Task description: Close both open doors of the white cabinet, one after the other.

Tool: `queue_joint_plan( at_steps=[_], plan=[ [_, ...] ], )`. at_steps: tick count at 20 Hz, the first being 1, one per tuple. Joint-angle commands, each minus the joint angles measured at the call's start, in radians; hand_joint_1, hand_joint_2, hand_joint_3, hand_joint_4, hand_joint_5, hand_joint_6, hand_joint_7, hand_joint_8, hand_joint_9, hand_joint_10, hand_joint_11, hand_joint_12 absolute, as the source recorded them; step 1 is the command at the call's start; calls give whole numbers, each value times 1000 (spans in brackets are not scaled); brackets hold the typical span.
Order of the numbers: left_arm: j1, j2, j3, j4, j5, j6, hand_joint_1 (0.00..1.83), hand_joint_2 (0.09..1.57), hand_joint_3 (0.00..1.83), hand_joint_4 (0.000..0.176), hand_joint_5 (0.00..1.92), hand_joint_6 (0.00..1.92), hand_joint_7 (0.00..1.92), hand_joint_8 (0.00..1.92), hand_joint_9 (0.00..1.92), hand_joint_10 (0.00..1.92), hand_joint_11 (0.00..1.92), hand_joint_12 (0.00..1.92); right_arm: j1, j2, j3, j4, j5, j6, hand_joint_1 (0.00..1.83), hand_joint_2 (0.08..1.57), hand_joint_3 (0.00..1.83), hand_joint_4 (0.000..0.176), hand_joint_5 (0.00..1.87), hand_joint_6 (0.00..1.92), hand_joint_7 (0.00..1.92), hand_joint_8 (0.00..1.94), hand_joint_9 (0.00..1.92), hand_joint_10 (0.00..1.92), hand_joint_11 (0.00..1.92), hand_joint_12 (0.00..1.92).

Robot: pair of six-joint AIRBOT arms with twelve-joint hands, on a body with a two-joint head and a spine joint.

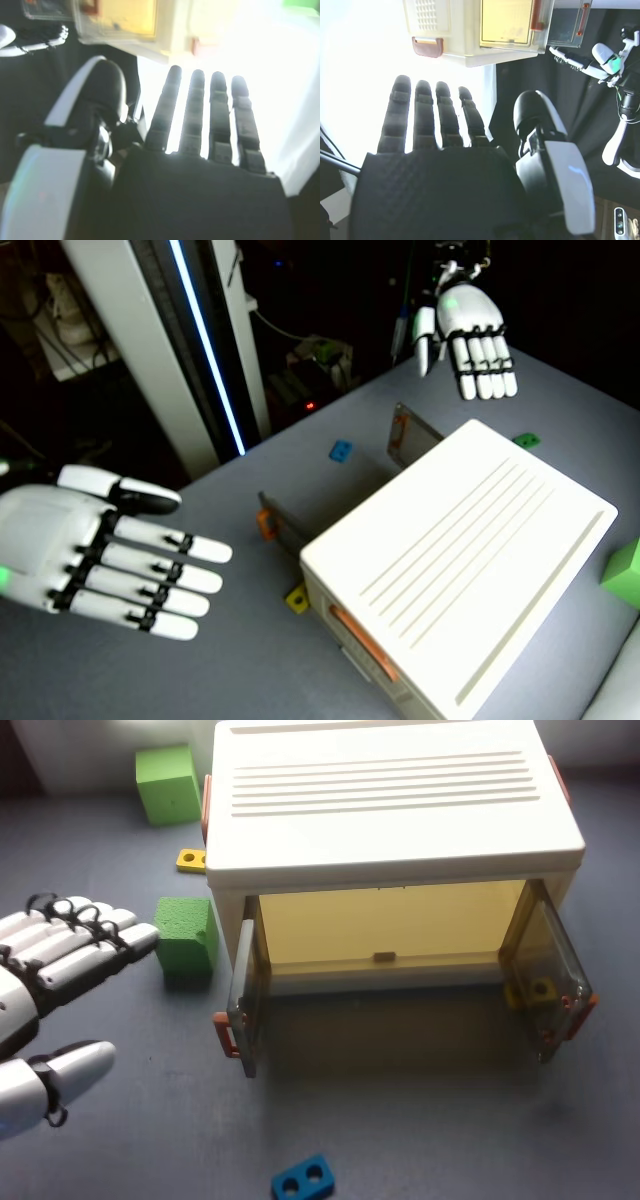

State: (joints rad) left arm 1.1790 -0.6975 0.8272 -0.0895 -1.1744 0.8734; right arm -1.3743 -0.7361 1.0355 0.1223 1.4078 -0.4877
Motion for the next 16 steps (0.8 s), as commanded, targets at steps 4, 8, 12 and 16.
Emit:
queue_joint_plan(
  at_steps=[4,8,12,16],
  plan=[
    [-62,-20,17,64,-51,-29,0,1571,196,0,0,0,0,0,0,0,0,155,6,-2,9,30,106,6,35,1387,0,34,1,0,0,0,0,0,36,3],
    [-139,-47,41,161,41,-75,0,1571,201,0,8,2,0,0,0,0,1,136,6,-4,12,30,106,6,29,1384,0,55,0,0,0,0,0,0,16,1],
    [-169,-59,53,193,77,-84,0,1571,169,0,13,5,0,0,0,0,9,114,6,-7,13,30,106,7,12,1372,0,53,3,1,0,0,0,0,12,1],
    [-187,-66,56,225,93,-102,0,1571,155,0,6,2,0,0,0,0,0,71,6,-8,14,31,106,9,22,1371,0,49,0,0,0,0,0,0,2,1]
  ],
)
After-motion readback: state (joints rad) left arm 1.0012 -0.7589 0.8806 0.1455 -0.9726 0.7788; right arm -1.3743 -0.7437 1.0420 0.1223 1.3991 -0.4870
